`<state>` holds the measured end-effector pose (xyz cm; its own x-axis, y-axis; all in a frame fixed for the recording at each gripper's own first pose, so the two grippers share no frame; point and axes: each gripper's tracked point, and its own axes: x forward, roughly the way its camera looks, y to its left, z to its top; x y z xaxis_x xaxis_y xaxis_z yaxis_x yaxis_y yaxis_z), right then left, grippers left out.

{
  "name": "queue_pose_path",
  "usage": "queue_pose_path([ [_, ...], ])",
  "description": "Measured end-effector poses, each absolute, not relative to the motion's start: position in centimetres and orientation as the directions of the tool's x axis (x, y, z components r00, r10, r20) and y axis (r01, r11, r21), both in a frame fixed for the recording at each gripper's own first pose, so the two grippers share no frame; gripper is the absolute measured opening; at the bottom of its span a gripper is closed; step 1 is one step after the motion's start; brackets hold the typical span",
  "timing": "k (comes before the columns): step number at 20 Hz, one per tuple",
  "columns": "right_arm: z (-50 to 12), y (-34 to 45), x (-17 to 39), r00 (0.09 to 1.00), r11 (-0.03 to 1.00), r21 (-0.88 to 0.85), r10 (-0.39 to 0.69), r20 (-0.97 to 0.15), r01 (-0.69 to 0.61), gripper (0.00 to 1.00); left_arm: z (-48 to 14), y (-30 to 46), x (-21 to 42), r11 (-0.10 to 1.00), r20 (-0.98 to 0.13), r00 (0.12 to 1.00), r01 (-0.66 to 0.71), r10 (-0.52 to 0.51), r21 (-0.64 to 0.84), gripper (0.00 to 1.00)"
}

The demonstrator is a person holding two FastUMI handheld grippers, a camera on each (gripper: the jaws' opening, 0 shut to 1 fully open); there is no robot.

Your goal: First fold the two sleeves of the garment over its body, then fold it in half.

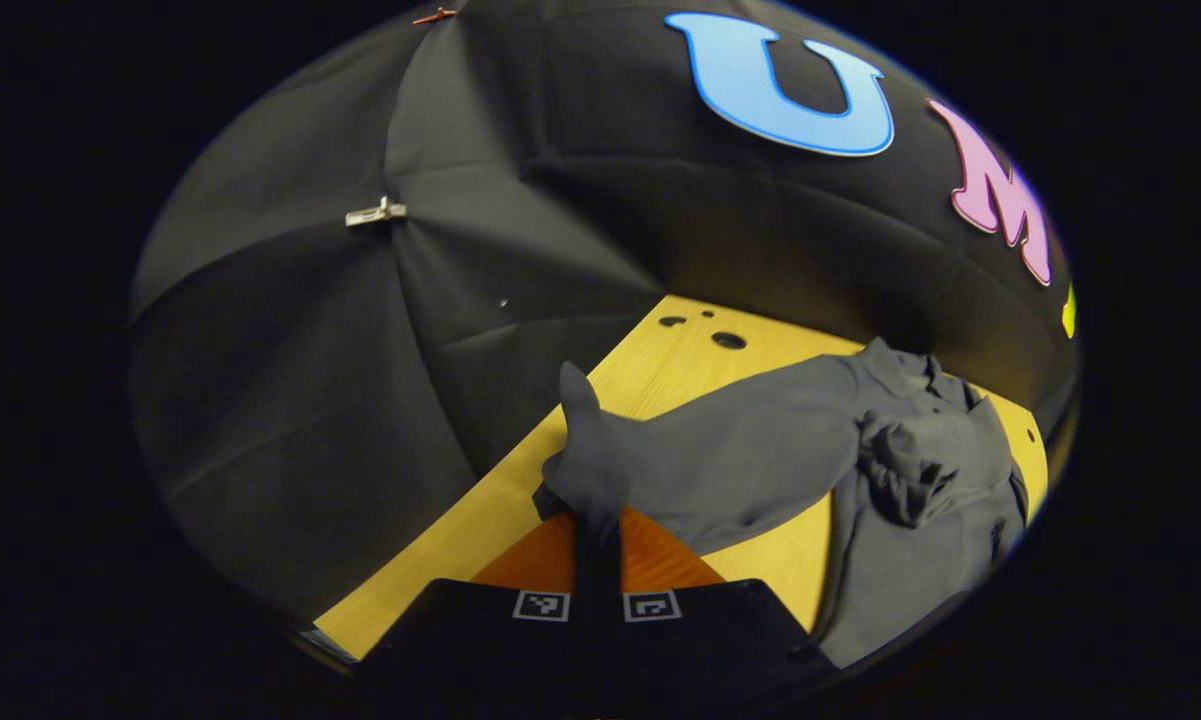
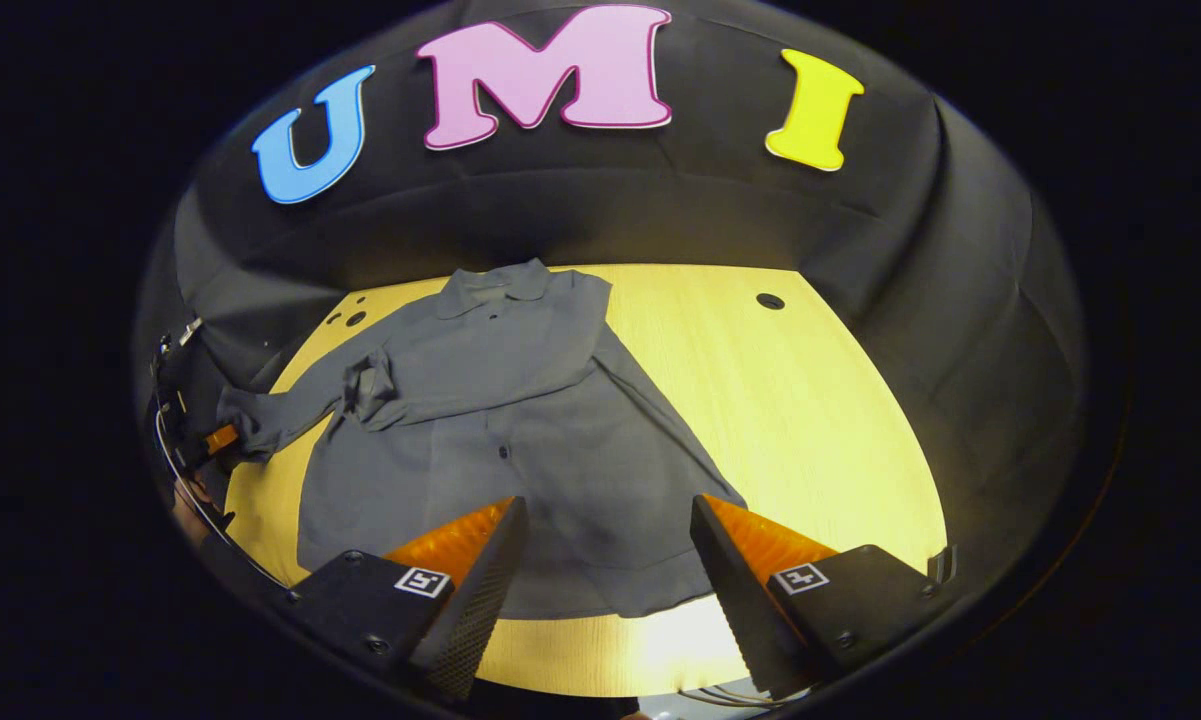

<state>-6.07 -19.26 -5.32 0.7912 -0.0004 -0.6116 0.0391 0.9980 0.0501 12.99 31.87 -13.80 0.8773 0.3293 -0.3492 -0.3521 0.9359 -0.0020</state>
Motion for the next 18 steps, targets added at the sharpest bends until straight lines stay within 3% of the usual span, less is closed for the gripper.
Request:
queue_pose_path([
  [11, -7.8, -24.2, -5.5, 0.770, 0.990, 0.101, -0.009, -0.638, 0.095, 1.00, -3.6, 15.6, 20.5, 0.994, -0.217, 0.970, -0.111, 0.110, 0.007, 0.05],
  [18, -9.5, -28.2, -4.8, 0.750, 0.981, 0.137, -0.012, -0.661, 0.137, 0.99, -4.3, 2.1, 22.8, 0.998, -0.230, 0.971, 0.063, -0.065, -0.019, 0.05],
])
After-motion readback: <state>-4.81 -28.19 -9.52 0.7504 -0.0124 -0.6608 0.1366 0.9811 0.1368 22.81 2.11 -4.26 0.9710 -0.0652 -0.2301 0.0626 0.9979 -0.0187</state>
